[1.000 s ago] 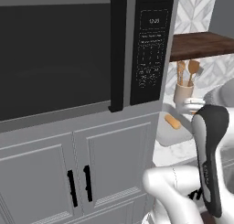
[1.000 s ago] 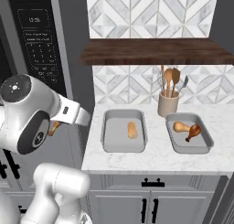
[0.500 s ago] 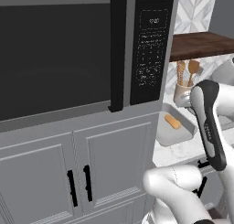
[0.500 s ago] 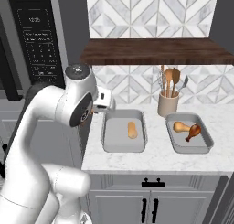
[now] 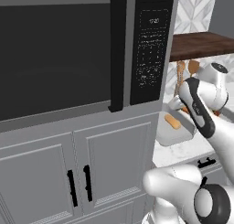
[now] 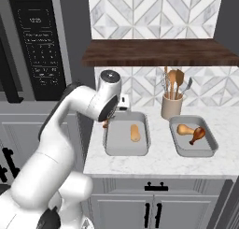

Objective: Place one squash and one chicken drumstick in each tupperware on the nearby counter, to pack two identical lunches.

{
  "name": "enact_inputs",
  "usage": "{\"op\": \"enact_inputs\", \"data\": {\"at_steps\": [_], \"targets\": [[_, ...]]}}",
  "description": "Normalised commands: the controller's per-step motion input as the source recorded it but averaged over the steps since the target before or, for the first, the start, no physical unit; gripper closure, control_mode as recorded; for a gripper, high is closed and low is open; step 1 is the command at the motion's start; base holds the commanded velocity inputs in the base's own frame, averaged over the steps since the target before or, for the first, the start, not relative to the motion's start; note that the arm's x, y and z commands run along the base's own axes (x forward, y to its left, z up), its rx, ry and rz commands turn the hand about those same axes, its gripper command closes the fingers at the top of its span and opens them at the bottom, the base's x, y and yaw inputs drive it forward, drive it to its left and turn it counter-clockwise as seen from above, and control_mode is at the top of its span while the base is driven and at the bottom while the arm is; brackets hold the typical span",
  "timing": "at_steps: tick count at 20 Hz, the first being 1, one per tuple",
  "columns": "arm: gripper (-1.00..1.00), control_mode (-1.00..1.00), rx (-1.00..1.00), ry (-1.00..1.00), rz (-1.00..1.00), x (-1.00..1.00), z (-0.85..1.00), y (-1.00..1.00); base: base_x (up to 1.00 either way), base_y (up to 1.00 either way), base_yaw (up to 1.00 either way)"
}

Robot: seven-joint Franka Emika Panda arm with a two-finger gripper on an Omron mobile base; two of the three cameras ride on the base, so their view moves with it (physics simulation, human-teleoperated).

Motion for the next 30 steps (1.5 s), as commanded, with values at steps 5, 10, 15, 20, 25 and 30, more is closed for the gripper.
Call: {"op": "enact_inputs", "data": {"at_steps": [5,10,15,20,25,30], "targets": [[1.0,-1.0,0.0,-0.01,0.08,0.55,-0.57,-0.35,0.0,0.0,0.0],[1.0,-1.0,0.0,-0.07,0.02,0.46,-0.51,-0.25,0.0,0.0,0.0],[1.0,-1.0,0.0,0.0,-0.02,0.27,-0.5,-0.01,0.0,0.0,0.0],[1.0,-1.0,0.0,0.0,-0.07,0.16,-0.23,0.0,0.0,0.0,0.0],[1.0,-1.0,0.0,0.0,0.0,0.38,-0.38,0.15,0.0,0.0,0.0],[1.0,-1.0,0.0,0.01,0.01,0.24,-0.35,0.02,0.0,0.0,0.0]]}}
